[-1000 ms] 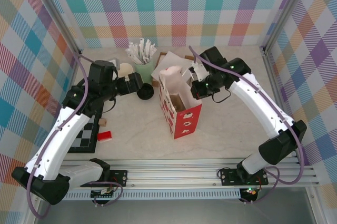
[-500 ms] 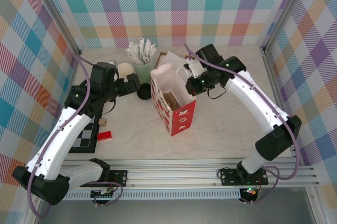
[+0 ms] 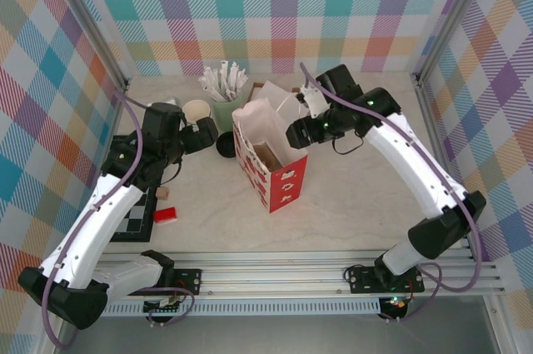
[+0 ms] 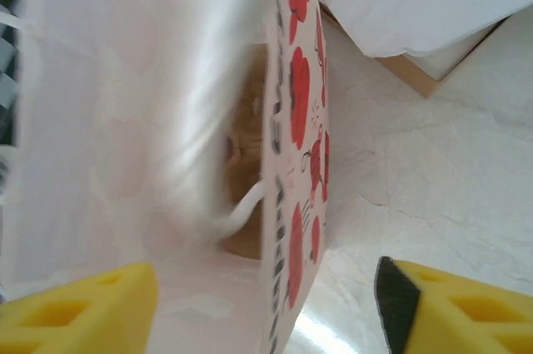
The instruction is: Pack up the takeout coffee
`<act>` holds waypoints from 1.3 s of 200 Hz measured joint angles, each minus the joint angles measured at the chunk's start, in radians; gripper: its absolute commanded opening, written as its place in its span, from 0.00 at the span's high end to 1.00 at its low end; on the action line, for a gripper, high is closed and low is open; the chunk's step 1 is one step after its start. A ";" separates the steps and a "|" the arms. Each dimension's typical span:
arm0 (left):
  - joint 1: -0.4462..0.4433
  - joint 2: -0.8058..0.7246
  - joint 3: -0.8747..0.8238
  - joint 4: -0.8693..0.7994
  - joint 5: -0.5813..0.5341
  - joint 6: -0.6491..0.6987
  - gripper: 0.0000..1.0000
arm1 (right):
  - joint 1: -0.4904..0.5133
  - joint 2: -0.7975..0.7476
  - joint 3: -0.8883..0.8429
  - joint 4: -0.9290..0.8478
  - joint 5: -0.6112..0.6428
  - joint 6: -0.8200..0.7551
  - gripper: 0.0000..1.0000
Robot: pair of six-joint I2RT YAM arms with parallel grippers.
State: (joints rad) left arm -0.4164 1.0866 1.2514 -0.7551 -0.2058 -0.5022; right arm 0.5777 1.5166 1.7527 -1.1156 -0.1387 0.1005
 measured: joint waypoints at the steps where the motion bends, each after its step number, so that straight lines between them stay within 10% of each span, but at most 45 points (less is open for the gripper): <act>1: 0.000 0.000 0.000 0.000 -0.002 -0.001 0.00 | 0.000 -0.006 0.001 -0.001 0.000 0.001 0.13; 11: 0.000 -0.002 -0.009 0.003 -0.019 -0.009 0.00 | -0.002 -0.044 0.005 -0.006 0.000 -0.006 0.00; 105: 0.000 -0.027 -0.087 0.061 -0.068 -0.051 0.00 | -0.359 -0.253 -0.098 0.195 0.106 0.195 0.00; 180: 0.000 -0.087 -0.148 0.105 -0.043 -0.029 0.00 | -0.550 0.098 -0.174 0.280 0.030 0.180 0.00; 260: 0.000 -0.047 -0.153 0.105 -0.051 -0.035 0.00 | -0.565 0.475 0.182 0.159 -0.093 -0.022 0.00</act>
State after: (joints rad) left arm -0.4160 1.0401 1.0988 -0.6506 -0.2569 -0.5369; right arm 0.0128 1.9911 1.9347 -0.9565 -0.2317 0.0784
